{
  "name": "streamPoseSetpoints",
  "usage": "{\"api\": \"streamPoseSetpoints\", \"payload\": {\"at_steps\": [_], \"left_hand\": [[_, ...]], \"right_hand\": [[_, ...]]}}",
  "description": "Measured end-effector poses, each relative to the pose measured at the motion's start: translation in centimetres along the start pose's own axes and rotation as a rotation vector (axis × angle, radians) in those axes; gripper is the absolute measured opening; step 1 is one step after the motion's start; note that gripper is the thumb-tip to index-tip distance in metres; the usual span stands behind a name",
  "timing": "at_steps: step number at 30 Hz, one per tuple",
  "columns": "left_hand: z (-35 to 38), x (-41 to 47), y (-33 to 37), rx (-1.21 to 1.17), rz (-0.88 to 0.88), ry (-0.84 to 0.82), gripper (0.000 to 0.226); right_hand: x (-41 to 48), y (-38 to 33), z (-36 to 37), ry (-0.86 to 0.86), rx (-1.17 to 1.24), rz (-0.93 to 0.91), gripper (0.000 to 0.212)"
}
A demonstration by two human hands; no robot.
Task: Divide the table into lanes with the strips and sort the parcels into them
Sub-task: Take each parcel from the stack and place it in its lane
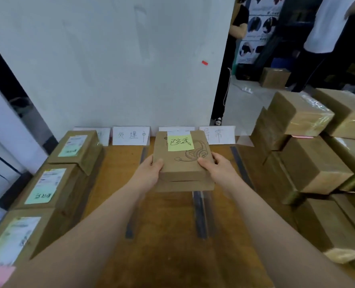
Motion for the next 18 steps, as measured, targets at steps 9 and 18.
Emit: {"api": "streamPoseSetpoints", "payload": {"at_steps": [9, 18], "left_hand": [[0.2, 9.5, -3.2, 0.007, -0.122, -0.072, 0.035], [3.0, 17.1, -5.4, -0.029, -0.258, -0.094, 0.039]], "right_hand": [[9.3, 3.8, 3.1, 0.019, -0.026, 0.14, 0.036], [18.0, 7.7, 3.9, 0.023, -0.123, 0.211, 0.037]]}}
Point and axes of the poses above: each hand's wrist, its own x-axis towards the middle knuckle, its own z-axis out of the palm, y = z × x, the point moved 1 cm from there along x, towards the middle knuckle, and after that the axes turned 13 degrees about x, right-handed, at the moved point
